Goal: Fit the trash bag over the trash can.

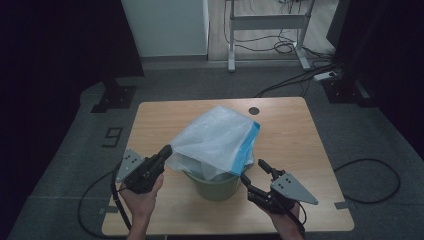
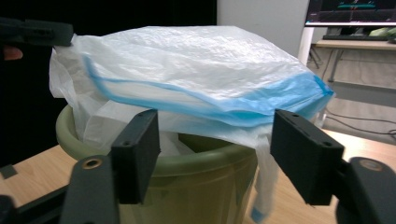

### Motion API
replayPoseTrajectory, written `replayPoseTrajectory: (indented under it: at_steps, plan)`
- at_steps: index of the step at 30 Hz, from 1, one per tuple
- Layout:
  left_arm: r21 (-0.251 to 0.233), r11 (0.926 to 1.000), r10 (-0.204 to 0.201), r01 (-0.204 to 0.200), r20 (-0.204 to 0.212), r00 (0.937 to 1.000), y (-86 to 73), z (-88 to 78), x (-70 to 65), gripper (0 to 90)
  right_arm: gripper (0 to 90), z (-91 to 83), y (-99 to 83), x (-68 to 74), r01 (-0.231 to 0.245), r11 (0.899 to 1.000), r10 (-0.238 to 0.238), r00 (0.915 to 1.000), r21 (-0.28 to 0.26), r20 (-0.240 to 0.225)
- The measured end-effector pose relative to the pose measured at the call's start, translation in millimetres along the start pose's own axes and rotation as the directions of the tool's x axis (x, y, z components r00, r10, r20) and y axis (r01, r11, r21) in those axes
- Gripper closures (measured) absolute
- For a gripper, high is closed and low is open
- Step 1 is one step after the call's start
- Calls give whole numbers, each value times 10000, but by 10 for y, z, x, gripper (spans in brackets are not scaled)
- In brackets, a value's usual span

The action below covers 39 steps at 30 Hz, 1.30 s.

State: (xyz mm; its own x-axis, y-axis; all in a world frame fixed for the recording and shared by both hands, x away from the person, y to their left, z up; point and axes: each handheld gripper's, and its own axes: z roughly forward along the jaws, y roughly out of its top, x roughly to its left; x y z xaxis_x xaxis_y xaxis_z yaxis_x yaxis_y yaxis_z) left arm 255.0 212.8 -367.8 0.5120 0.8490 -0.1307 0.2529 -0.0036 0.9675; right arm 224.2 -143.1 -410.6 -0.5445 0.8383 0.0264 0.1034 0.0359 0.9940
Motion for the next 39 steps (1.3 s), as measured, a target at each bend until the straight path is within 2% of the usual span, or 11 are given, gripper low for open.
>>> replayPoseTrajectory:
  at_steps: [4,9,14,24,26,28,32,33,34,35,39]
  plan:
    - [53,9999,-85,85,4,10000,-51,-34,33,899,340,3,-6,-47,-120,9999,120,9999,-9,-33]
    - [202,9996,-199,199,14,9998,-204,-145,115,897,350,-15,-10,-119,-408,9992,408,9992,-16,41]
    - [296,9991,-309,299,314,9990,-316,-223,147,887,351,-18,1,-149,-588,9983,588,9982,-24,92]
    - [680,9977,-108,53,800,9967,-473,-245,56,885,345,101,120,8,-540,9984,549,9971,174,-526]
    - [740,9972,-110,45,880,9961,-497,-241,48,875,337,160,132,80,-485,9977,525,9949,470,-865]
    - [864,9962,-151,52,1134,9934,-492,-242,45,831,337,185,120,118,-398,9974,457,9941,606,-980]
    - [667,9977,-229,140,1340,9907,-415,-292,-16,567,337,227,91,160,-281,9952,375,9943,935,-997]
    - [667,9977,-229,140,1340,9907,-415,-292,-16,514,337,227,91,160,-281,9952,375,9943,935,-997]
    - [611,9981,-166,89,1275,9917,-383,-316,-50,514,337,236,87,155,-268,9947,365,9945,988,-980]
    - [500,9987,-41,-17,1167,9932,-338,-351,-95,388,340,243,79,139,-334,9933,442,9944,1107,-962]
    - [313,9991,250,-283,1017,9945,-211,-381,-161,339,350,238,73,141,-235,9929,352,9944,1169,-996]
